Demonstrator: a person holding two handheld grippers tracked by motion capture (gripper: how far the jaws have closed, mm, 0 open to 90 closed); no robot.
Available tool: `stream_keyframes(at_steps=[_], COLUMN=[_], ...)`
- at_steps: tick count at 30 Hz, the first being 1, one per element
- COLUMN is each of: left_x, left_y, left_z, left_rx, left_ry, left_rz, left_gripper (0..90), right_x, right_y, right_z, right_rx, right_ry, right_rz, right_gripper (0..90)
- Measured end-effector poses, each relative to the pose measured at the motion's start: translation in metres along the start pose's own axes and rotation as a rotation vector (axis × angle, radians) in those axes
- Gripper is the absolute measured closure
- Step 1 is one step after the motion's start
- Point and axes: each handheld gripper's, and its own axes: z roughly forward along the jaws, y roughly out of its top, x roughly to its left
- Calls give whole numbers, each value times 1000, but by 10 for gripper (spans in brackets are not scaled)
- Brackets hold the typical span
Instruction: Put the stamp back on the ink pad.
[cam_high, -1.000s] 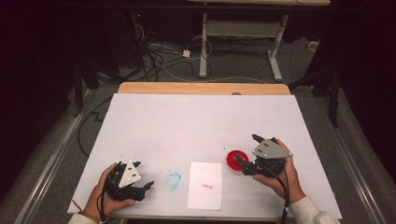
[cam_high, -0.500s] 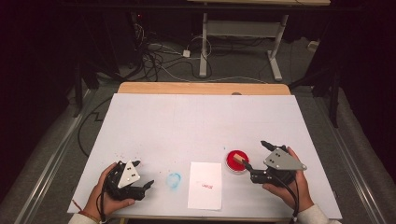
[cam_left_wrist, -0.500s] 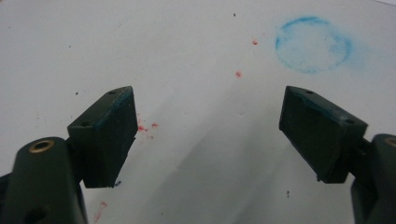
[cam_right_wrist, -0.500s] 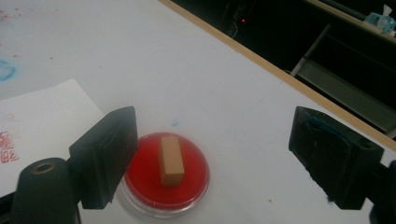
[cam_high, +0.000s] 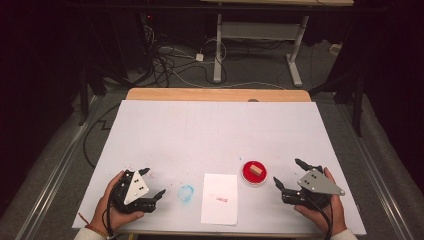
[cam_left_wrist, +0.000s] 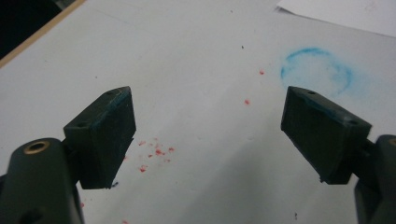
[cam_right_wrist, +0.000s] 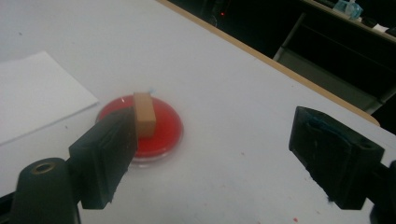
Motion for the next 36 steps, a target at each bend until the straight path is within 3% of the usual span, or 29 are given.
stream_keyframes(at_steps=[7, 11, 36], left_x=[1, 1, 0], left_y=[0, 0, -2], left_z=[-3, -3, -3], left_rx=[-14, -21, -11], left_ry=[18, 19, 9], left_rz=[-18, -28, -19], left_gripper=[168, 166, 166], right_x=[1, 2, 7], right_y=[-13, -19, -15], right_z=[-9, -11, -13], right_rx=[25, 34, 11], right_ry=[-20, -8, -19], right_rz=[7, 20, -2], right_gripper=[164, 164, 164])
